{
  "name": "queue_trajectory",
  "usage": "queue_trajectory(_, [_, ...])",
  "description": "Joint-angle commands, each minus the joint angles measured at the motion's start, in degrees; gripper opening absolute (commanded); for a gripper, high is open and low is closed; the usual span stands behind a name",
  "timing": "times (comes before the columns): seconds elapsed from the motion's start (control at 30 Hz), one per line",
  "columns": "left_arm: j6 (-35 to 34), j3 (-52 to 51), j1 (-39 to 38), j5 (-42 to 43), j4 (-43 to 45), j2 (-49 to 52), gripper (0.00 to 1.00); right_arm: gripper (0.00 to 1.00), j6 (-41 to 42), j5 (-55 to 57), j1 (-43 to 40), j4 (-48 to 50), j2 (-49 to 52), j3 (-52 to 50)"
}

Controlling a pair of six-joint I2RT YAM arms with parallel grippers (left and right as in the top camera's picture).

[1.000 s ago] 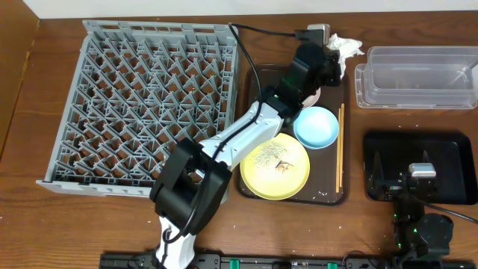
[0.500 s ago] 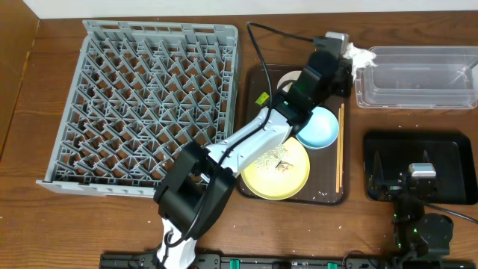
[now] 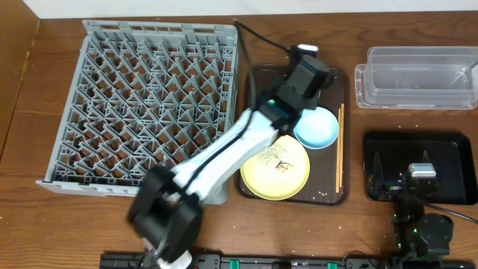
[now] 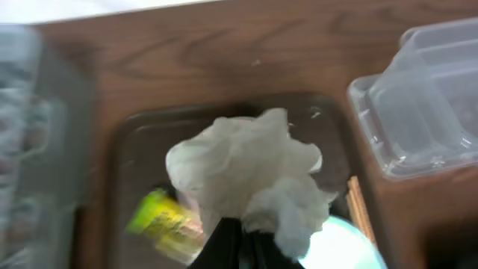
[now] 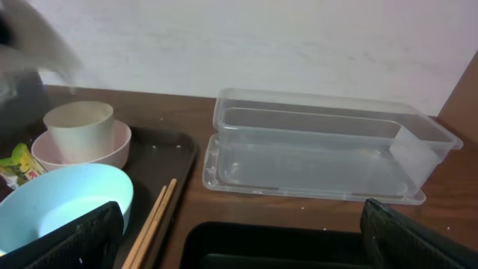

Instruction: Sort waste into correct bins and load items into the dishwasher

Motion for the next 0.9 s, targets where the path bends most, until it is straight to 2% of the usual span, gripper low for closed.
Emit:
queue_trajectory(0.0, [1.31,0.55,0.11,-3.82,-7.67,-3.21,0.08,0.99,0.72,-0.04,0.85,-0.22,-0.31,-0.07])
queue_trajectory(0.2, [-5.46,0.37,0.11,-3.91,-15.91,-2.64,0.08,0.99,0.72,-0.04,0.85,-0.22,-0.31,-0.07])
queue_trajectory(0.63, [-7.32,0.04,5.33,-3.41,-14.84,2.08,0.08,0.99,0.72,-0.04,0.85,-0.22,-0.31,-0.07])
queue_trajectory(0.7, [-7.32,0.04,5.57,-3.19,-13.99,2.62,0.15,0.99,0.72,-0.04,0.85,-0.22,-0.31,-0.07])
queue_trajectory(0.77, [-7.32,0.04,5.57,-3.21,-13.81,2.75,0.27,0.99,0.70,-0.04,0.85,-0.22,-0.31,-0.07])
queue_trajectory(0.87, [-7.30,0.04,5.44,-3.21,-13.92,2.73,0.30,0.99,0.72,-0.04,0.85,-0.22,-0.31,-0.07])
